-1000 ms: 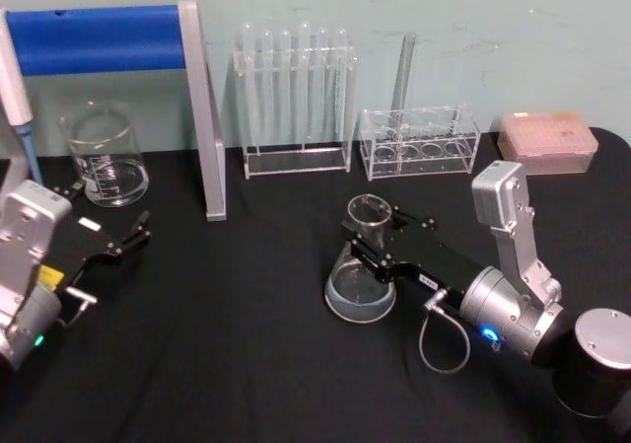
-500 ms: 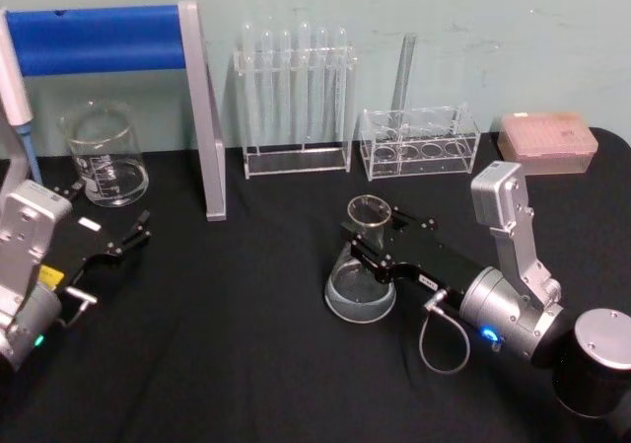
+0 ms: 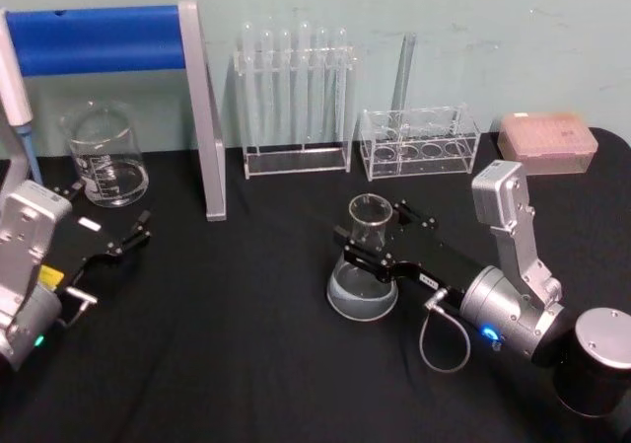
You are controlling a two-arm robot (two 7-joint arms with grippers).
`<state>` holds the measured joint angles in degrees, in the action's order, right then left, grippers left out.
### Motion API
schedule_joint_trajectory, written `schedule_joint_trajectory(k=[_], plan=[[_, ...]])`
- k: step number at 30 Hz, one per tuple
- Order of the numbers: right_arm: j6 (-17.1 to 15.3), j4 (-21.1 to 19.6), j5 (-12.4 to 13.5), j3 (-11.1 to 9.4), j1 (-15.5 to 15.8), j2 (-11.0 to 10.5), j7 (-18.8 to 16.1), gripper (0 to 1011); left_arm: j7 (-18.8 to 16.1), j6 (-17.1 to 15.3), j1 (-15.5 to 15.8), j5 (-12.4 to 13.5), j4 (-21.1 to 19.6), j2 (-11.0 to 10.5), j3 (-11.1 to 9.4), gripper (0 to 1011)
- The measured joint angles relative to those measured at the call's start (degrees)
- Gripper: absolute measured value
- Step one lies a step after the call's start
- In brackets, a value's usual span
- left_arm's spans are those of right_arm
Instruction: Grasp the erlenmeyer flask with one hand, shake it three times, then place it back.
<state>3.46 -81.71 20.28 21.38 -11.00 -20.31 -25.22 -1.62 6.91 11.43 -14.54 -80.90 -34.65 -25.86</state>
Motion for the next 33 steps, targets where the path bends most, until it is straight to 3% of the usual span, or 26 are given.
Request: schedule_joint_trajectory(k=[8, 22, 33], plan=[[0.0, 0.0, 0.0, 0.0, 0.0, 0.0, 0.0, 1003, 0.0, 0.0, 0.0, 0.0, 0.0, 0.0, 0.0, 1001], [-0.3, -0.6, 0.7, -0.4, 0.6, -0.9, -0.5, 1000, 0.0, 0.0, 0.0, 0.0, 0.0, 0.0, 0.0, 1001], [-2.6, -6.3, 2.4, -2.0, 4.9, -5.5, -1.4, 1000, 0.0, 0.0, 0.0, 0.0, 0.0, 0.0, 0.0, 1001]])
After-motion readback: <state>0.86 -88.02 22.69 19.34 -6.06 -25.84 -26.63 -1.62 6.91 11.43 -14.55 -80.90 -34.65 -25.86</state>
